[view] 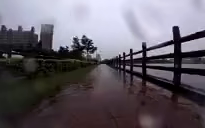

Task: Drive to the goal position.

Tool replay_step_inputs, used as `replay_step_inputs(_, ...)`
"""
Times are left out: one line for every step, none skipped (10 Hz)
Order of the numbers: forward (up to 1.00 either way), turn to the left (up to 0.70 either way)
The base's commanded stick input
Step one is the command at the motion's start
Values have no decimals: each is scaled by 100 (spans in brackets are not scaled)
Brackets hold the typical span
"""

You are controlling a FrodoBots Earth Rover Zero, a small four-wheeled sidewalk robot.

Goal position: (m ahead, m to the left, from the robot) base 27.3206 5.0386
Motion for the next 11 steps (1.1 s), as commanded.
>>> replay_step_inputs(100,0)
replay_step_inputs(100,0)
replay_step_inputs(100,0)
replay_step_inputs(100,0)
replay_step_inputs(100,0)
replay_step_inputs(100,0)
replay_step_inputs(100,0)
replay_step_inputs(100,0)
replay_step_inputs(100,0)
replay_step_inputs(100,0)
replay_step_inputs(100,0)
